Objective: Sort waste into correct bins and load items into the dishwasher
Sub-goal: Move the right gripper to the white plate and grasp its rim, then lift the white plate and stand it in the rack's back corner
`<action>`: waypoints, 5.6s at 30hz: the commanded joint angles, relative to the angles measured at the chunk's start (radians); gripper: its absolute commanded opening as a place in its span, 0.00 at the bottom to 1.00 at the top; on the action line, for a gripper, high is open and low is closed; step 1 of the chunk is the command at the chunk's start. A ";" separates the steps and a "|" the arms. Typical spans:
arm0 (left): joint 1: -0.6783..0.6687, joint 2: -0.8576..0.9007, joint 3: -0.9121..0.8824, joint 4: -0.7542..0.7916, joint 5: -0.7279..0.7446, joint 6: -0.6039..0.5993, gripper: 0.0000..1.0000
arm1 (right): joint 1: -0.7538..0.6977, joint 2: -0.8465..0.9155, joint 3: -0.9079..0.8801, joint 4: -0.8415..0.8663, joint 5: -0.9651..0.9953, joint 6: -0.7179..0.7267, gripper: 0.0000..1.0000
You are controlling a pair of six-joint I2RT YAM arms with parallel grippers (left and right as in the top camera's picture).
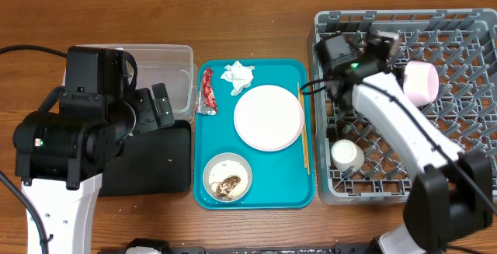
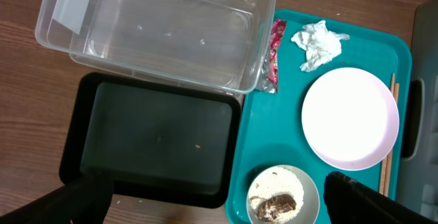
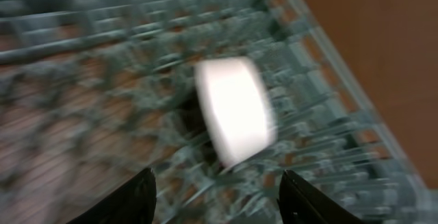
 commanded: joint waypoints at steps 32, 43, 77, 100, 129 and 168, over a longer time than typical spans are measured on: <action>0.003 0.003 0.010 0.000 -0.012 -0.018 1.00 | 0.228 0.083 -0.233 0.237 -1.073 0.622 0.51; 0.003 0.003 0.010 0.000 -0.012 -0.017 1.00 | 0.228 0.138 -0.257 0.265 -1.095 0.655 0.31; 0.003 0.003 0.010 0.000 -0.012 -0.018 1.00 | 0.191 -0.272 -0.024 0.124 -0.050 0.010 0.04; 0.003 0.003 0.010 0.000 -0.012 -0.017 1.00 | -0.240 -0.202 -0.026 0.157 0.070 -0.180 0.04; 0.003 0.003 0.010 0.000 -0.012 -0.018 1.00 | -0.247 -0.080 -0.020 0.444 0.194 -0.346 0.04; 0.003 0.003 0.010 0.000 -0.012 -0.018 1.00 | -0.138 -0.341 -0.022 0.291 -0.457 -0.426 0.62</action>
